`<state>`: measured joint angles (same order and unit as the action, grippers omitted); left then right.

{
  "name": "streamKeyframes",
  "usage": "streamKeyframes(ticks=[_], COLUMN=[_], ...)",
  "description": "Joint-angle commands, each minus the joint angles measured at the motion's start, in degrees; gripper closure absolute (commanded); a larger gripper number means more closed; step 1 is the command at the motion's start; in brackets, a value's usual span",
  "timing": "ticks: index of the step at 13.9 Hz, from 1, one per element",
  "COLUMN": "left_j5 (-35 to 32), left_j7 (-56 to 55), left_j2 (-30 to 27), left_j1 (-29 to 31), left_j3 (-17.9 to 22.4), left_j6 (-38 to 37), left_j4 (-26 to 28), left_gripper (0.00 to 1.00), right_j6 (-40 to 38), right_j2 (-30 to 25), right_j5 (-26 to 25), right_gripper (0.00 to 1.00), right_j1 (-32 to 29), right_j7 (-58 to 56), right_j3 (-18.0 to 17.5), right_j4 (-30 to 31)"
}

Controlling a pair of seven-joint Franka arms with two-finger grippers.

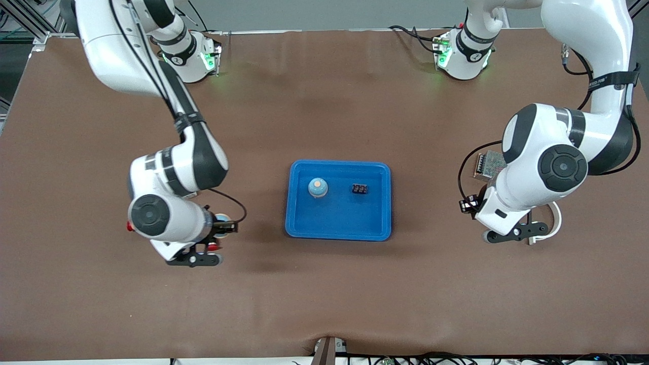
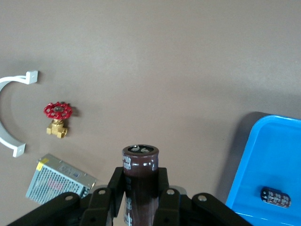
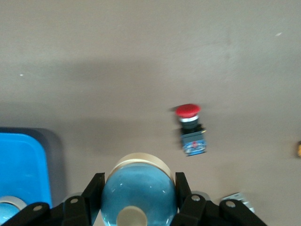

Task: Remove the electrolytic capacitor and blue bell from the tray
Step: 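Carry the capacitor toward the power supply while the right gripper carries the bell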

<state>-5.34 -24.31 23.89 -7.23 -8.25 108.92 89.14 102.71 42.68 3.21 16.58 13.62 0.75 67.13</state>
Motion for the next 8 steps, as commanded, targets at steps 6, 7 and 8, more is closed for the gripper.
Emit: streamKeyframes(ticks=[6, 7, 8], left_j5=[0.4, 0.3, 0.3], left_j7=[7.2, 7.4, 7.7], left_j2=[-13.2, -14.0, -15.0], left_j1=[2.0, 2.0, 2.0], left_j3=[-0.5, -0.5, -0.5], left_j6=[15.7, 16.1, 17.0], left_j4=[25.4, 26.9, 28.5], left_gripper=[1.00, 1.00, 1.00], right_j6=[-0.5, -0.3, -0.1], right_j2=[-0.9, -0.9, -0.8], right_j5=[-0.7, -1.4, -2.8], right_gripper=[0.51, 0.51, 0.51], right_j1=[-9.2, -10.0, -10.5], right_j7=[-21.4, -23.3, -25.0], right_j3=[-0.4, -0.4, -0.4], right_j4=[1.4, 1.5, 1.9])
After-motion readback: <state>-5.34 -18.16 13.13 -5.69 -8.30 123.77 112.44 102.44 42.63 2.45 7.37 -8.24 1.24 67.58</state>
